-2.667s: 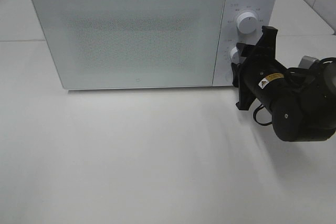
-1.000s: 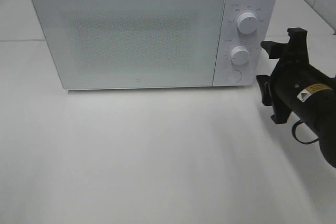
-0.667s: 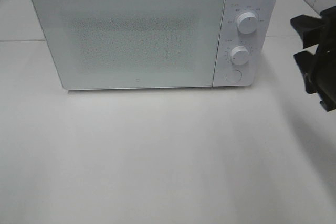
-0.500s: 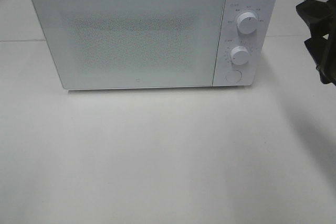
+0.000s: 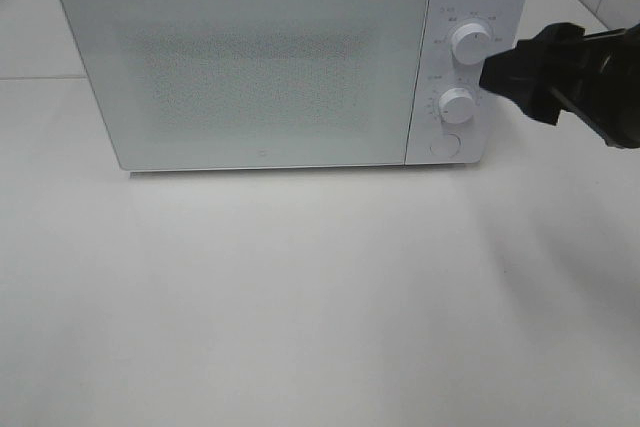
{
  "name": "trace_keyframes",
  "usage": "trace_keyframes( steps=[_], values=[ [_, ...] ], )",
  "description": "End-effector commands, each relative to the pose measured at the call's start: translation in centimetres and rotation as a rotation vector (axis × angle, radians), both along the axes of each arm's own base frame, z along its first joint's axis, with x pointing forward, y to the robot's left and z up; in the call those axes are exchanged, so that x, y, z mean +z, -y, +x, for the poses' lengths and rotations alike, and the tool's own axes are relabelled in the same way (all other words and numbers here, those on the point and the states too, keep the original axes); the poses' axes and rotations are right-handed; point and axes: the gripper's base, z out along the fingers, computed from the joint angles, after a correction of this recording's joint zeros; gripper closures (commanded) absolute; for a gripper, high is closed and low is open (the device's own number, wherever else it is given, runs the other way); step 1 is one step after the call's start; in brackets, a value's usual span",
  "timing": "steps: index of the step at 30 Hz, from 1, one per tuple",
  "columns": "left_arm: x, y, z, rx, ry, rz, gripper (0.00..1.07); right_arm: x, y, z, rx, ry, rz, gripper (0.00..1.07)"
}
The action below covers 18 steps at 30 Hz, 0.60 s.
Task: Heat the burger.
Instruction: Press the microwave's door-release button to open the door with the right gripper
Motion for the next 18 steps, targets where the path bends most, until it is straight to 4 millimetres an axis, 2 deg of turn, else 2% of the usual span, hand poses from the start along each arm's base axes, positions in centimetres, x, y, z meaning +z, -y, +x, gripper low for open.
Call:
trace_keyframes(
  steps=[1, 8, 17, 18],
  values=[
    [0.0, 0.0, -0.2, -0.002, 0.022, -0.007, 0.06, 1.1, 0.2, -0.4, 0.127, -0.116, -0.244, 0.39],
    [0.0, 0.0, -0.2, -0.002, 0.022, -0.007, 0.06, 1.7, 1.4, -1.3, 0.159, -0.305, -0.458, 0.39],
    [0.0, 0.0, -0.2, -0.002, 0.022, -0.007, 0.06, 1.4, 2.9, -1.3, 0.044, -0.441, -0.521, 0.39],
    [0.0, 0.0, -0.2, -0.002, 0.022, -0.007, 0.06, 1.4, 3.8, -1.2, 0.002, -0.475, -0.506, 0.39]
  ],
)
